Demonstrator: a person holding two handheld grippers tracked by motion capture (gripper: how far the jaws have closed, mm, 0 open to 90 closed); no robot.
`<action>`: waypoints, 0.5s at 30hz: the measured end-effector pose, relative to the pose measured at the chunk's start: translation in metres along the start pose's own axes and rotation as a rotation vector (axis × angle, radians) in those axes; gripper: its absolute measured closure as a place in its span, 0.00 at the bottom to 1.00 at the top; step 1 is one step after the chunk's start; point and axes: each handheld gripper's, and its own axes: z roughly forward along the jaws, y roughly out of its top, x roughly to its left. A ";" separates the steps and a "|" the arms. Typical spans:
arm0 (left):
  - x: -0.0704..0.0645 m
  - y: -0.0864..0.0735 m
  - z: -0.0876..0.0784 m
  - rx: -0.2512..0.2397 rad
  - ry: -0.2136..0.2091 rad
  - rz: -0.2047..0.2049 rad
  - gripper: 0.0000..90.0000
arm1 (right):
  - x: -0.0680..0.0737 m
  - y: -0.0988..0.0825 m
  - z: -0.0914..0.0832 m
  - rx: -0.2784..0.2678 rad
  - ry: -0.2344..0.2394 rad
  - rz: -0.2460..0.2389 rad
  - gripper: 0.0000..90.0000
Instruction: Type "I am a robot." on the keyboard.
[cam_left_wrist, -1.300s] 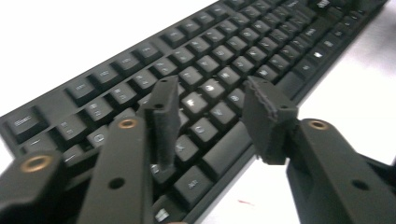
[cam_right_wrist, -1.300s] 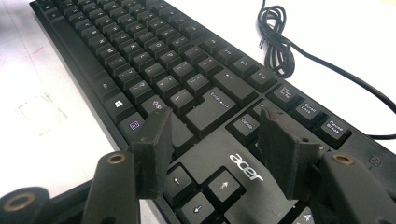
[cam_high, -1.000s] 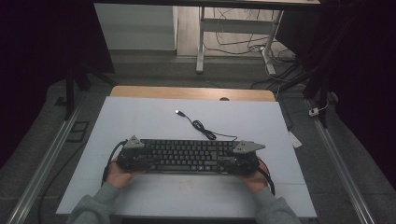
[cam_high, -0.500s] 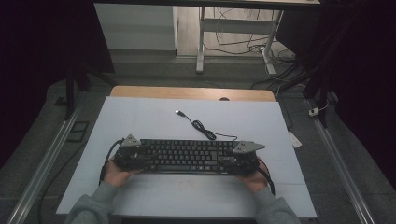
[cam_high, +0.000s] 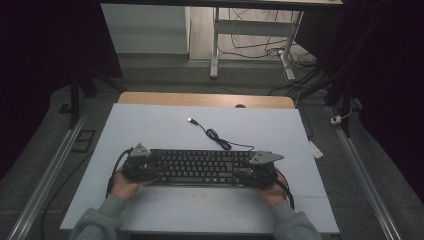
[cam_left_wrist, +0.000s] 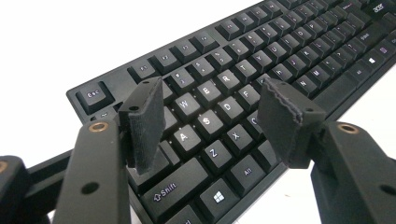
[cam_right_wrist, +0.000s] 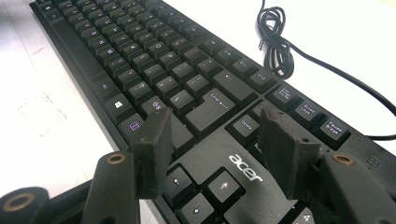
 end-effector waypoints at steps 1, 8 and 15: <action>0.000 0.001 0.000 0.001 0.001 0.001 0.45 | 0.000 0.000 0.000 0.000 0.000 0.000 0.50; 0.001 0.004 0.002 -0.006 -0.004 0.005 0.47 | 0.000 0.000 0.001 -0.005 0.003 0.000 0.50; 0.002 0.010 0.007 -0.009 -0.006 0.010 0.51 | 0.000 0.000 0.001 -0.004 0.003 -0.005 0.50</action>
